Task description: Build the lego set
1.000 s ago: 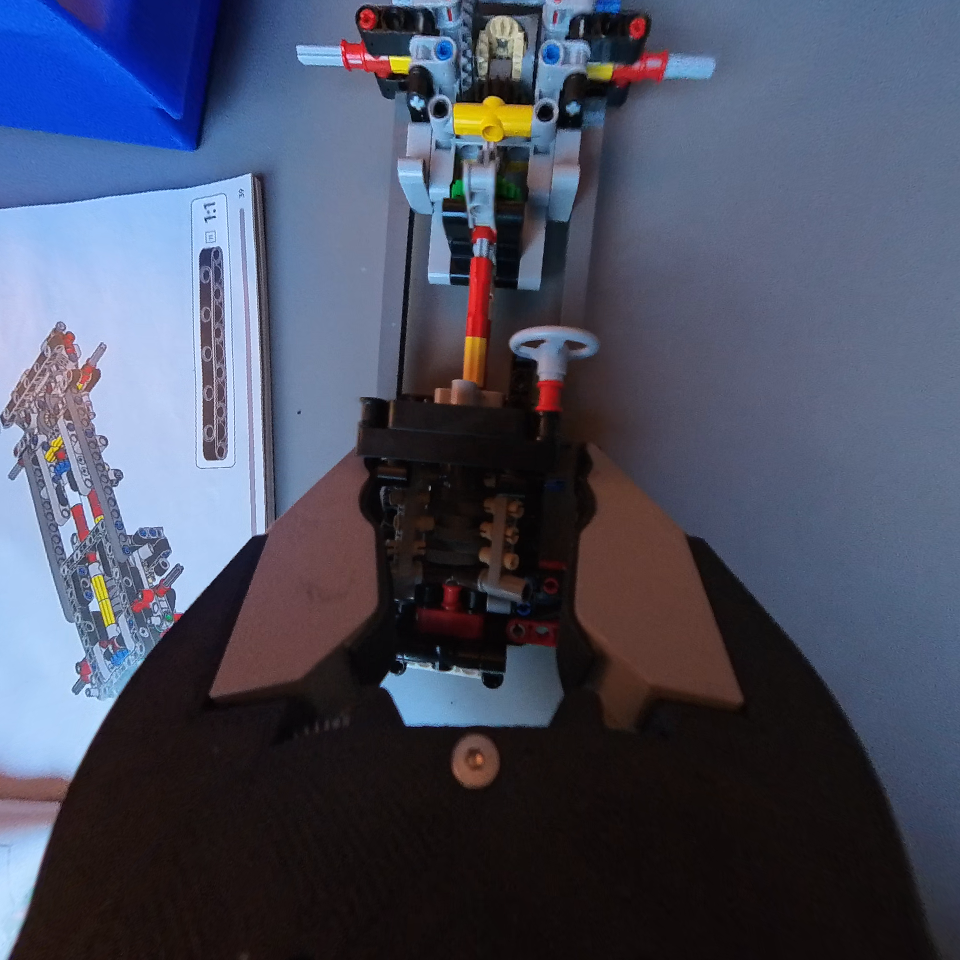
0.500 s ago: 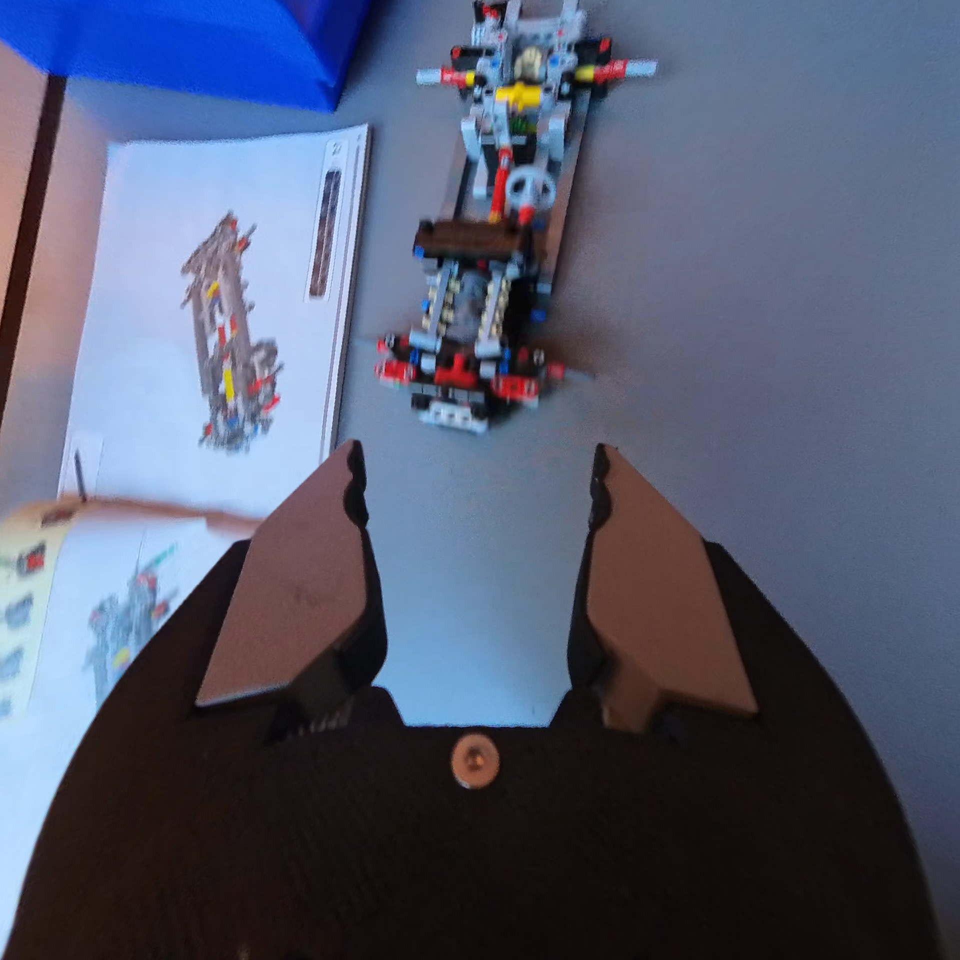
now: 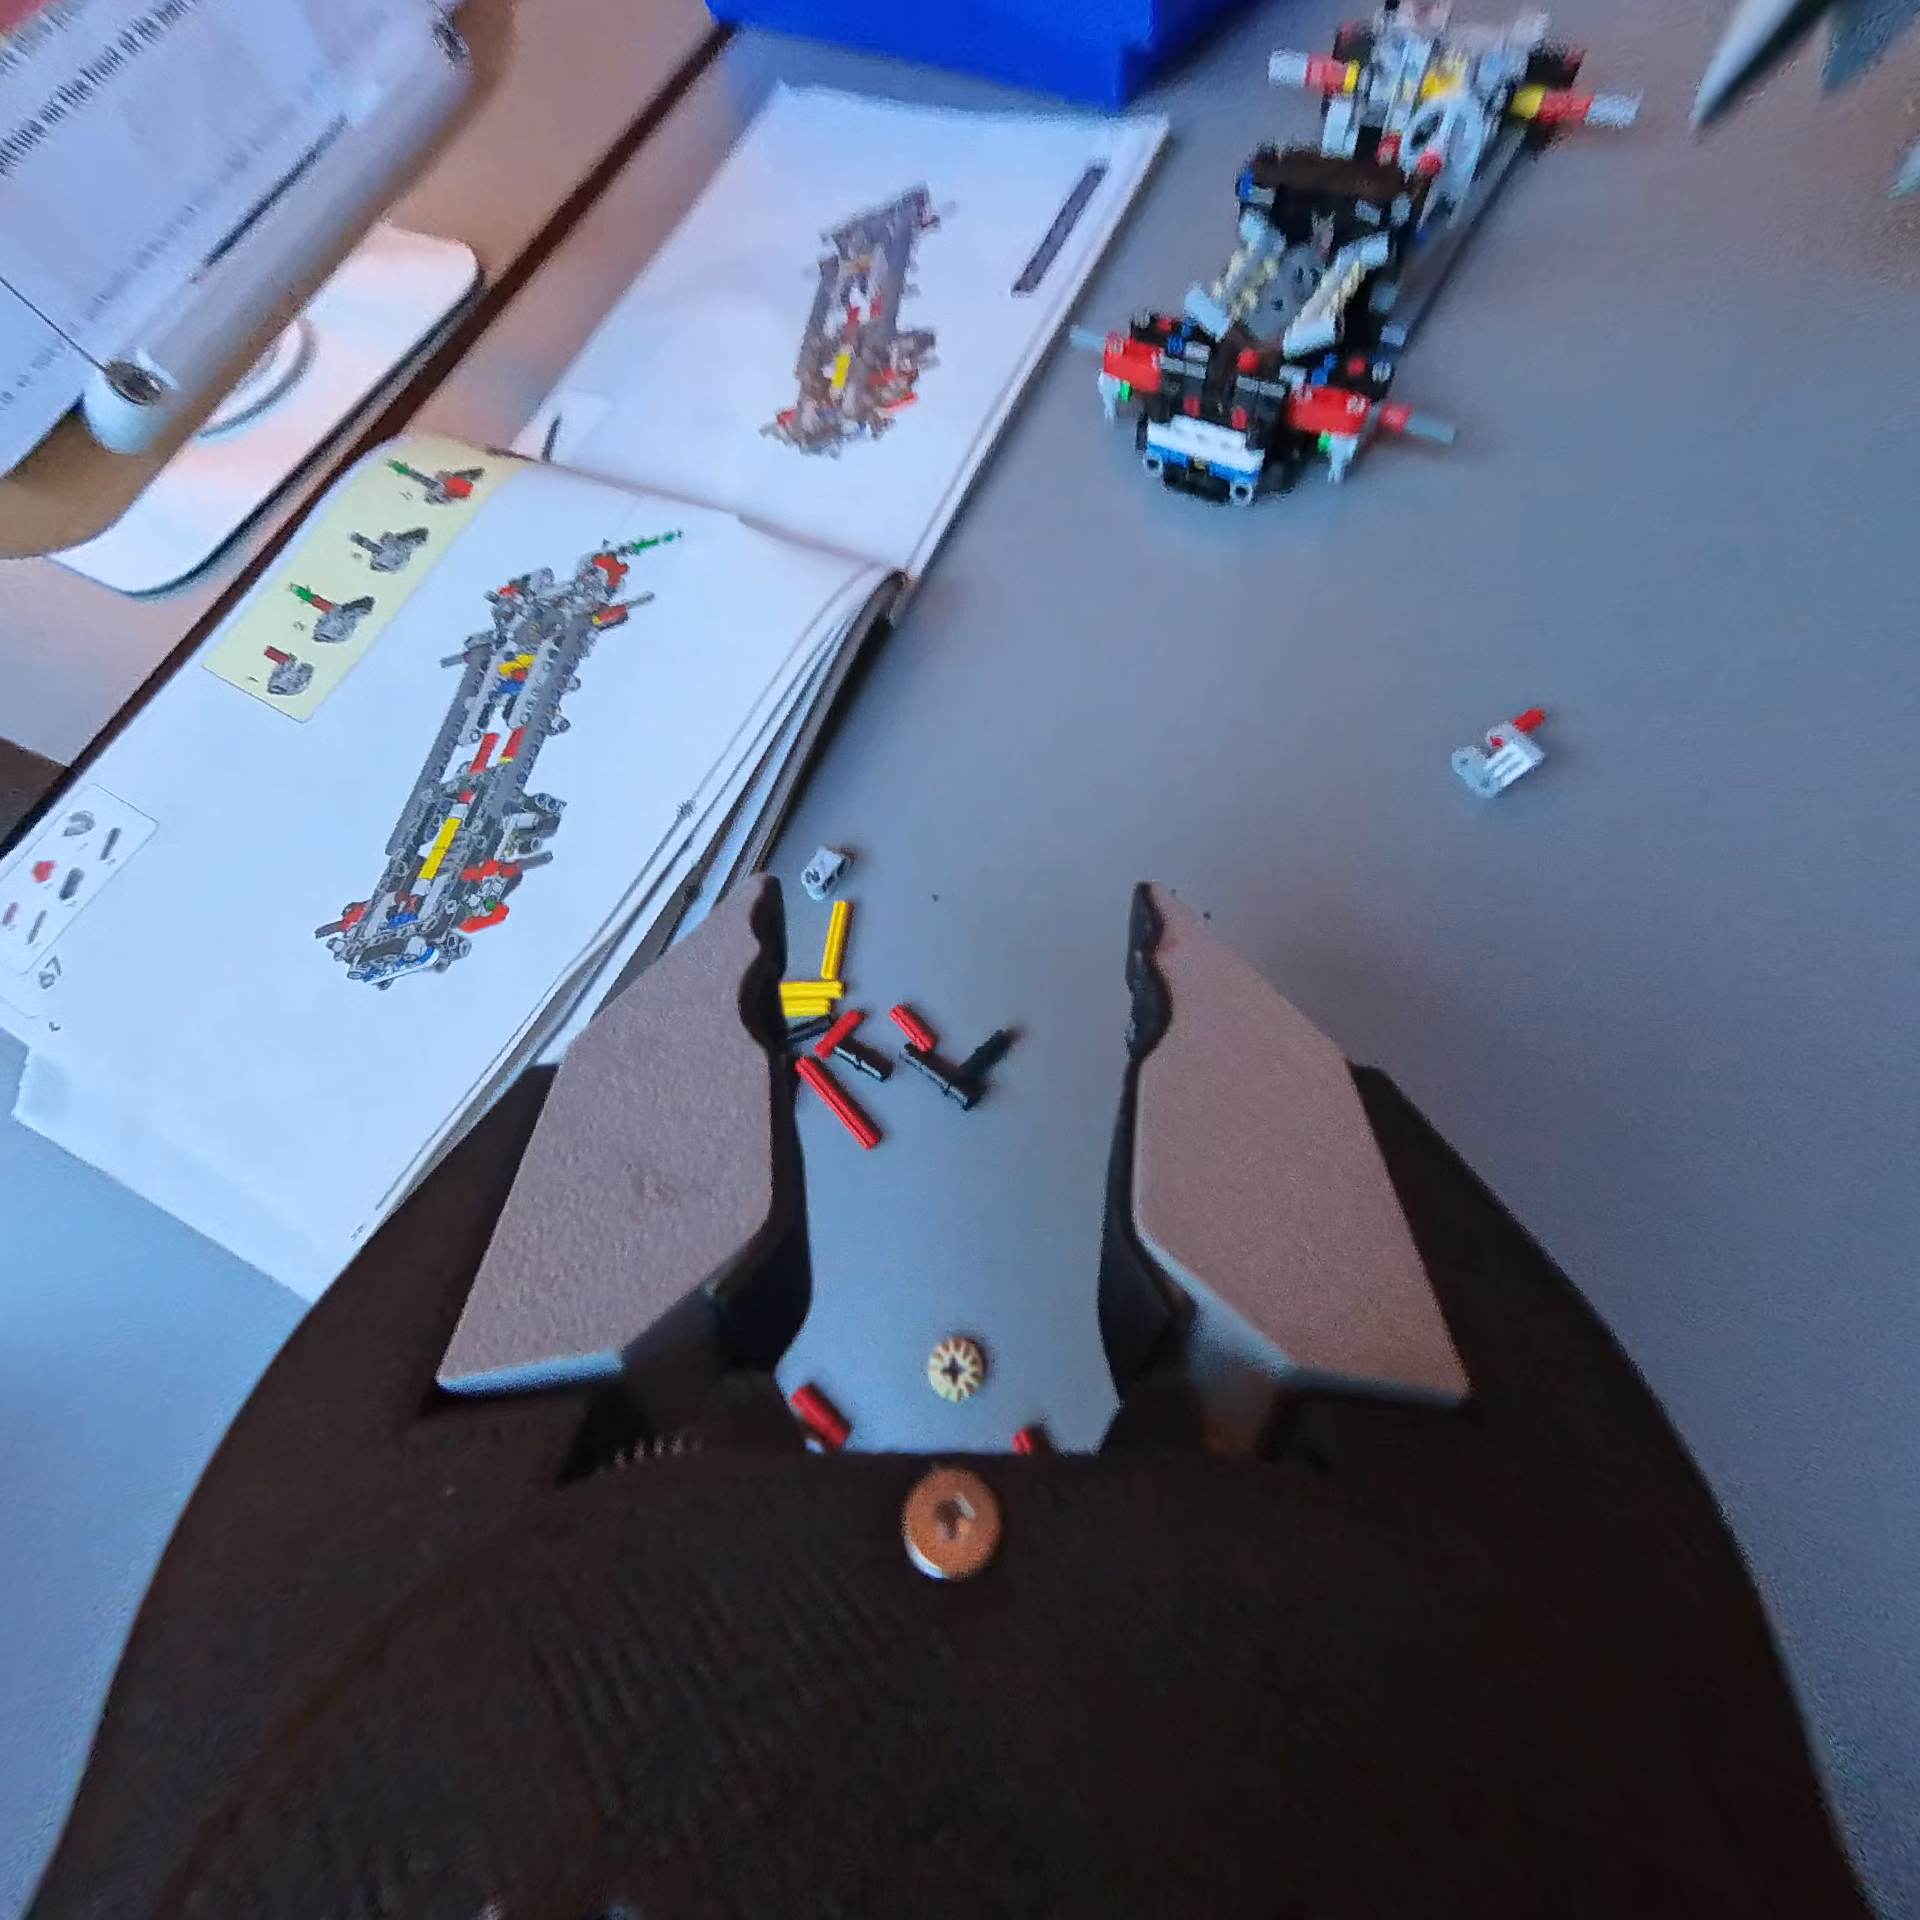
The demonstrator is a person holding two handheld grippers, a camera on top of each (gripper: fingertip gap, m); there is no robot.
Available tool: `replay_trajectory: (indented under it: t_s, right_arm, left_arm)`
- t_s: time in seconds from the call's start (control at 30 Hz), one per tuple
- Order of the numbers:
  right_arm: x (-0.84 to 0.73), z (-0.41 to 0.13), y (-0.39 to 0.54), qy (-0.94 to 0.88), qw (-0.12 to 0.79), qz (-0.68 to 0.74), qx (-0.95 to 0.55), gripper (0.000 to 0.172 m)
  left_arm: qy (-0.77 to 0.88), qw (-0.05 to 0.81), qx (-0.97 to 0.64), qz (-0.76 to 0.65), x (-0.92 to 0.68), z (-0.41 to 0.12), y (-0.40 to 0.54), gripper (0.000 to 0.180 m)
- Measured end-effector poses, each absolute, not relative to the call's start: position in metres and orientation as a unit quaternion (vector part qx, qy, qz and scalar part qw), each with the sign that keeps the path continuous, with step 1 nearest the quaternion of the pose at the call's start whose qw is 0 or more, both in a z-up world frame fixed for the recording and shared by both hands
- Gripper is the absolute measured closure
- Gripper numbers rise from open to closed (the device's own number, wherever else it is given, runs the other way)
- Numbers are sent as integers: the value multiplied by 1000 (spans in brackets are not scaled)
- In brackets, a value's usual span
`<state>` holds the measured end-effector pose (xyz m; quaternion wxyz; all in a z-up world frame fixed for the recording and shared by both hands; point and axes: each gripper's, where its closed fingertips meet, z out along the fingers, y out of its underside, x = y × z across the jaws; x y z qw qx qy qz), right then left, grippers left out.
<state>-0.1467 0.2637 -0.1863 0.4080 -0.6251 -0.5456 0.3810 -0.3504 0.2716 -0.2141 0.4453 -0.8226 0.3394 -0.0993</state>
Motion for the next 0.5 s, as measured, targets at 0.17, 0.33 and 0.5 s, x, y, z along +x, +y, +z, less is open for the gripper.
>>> replay_trajectory:
  t_s: [0.17, 0.33, 0.5]
  right_arm:
    - [-201, -224, 230, -614, 355, 343, -616, 140]
    - [-207, -260, 230, -619, 339, 302, -641, 140]
    - [-204, -266, 229, -607, 319, 320, -654, 139]
  left_arm:
    - [313, 478, -809, -136, -355, -224, 275, 126]
    - [315, 454, -821, -146, -355, -231, 268, 131]
    - [334, 429, -828, -141, -346, -240, 262, 133]
